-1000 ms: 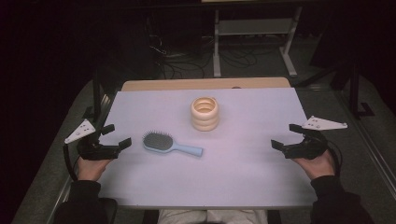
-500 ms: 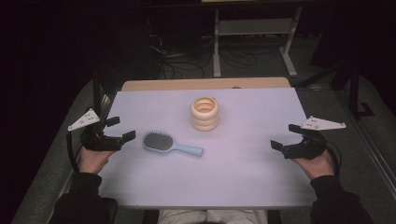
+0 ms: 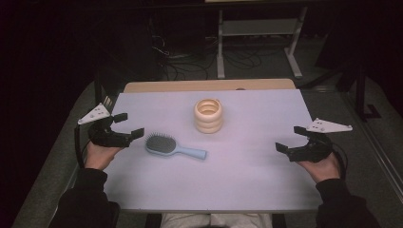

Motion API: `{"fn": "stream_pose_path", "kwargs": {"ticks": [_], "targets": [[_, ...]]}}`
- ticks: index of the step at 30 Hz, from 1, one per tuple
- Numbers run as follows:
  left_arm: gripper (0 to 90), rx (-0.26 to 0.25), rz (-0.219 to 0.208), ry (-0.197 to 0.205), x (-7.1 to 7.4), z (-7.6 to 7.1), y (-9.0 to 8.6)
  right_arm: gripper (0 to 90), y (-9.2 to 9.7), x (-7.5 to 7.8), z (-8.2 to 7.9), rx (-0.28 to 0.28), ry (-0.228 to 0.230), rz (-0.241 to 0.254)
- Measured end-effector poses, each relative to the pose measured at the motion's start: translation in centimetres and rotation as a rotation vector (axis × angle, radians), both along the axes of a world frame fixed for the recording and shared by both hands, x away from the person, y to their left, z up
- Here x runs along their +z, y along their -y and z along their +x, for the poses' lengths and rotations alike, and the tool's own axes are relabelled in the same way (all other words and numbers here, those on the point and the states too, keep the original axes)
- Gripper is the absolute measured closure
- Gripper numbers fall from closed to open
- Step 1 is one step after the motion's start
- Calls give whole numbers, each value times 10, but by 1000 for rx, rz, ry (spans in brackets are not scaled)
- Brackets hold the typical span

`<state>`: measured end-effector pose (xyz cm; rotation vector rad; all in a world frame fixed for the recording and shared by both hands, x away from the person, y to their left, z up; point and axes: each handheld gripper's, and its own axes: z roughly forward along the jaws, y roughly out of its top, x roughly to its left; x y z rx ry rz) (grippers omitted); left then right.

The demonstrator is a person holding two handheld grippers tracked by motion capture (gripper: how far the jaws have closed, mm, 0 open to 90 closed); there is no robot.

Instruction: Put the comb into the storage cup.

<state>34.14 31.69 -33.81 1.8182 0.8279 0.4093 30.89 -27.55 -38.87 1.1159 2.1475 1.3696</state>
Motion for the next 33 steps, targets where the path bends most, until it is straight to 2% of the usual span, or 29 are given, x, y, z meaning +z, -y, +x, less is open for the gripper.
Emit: {"fn": "stream_pose_path", "kwargs": {"ticks": [2,7,23,26,28,33], "targets": [[3,-3,14,-5,1,3,3,0,0,0,0,0,2,1],[3,-4,19,-15,3,12,9,0,0,0,0,1,2,-1],[3,-73,45,-38,1,28,47,0,-3,0,0,19,2,-13],[3,-86,35,-44,-2,29,53,0,-3,0,0,20,2,-14],[3,-97,41,-40,-5,29,59,0,-3,0,-1,21,5,-13],[4,-115,48,-60,-13,33,72,0,-3,1,-1,20,9,-15]]}}
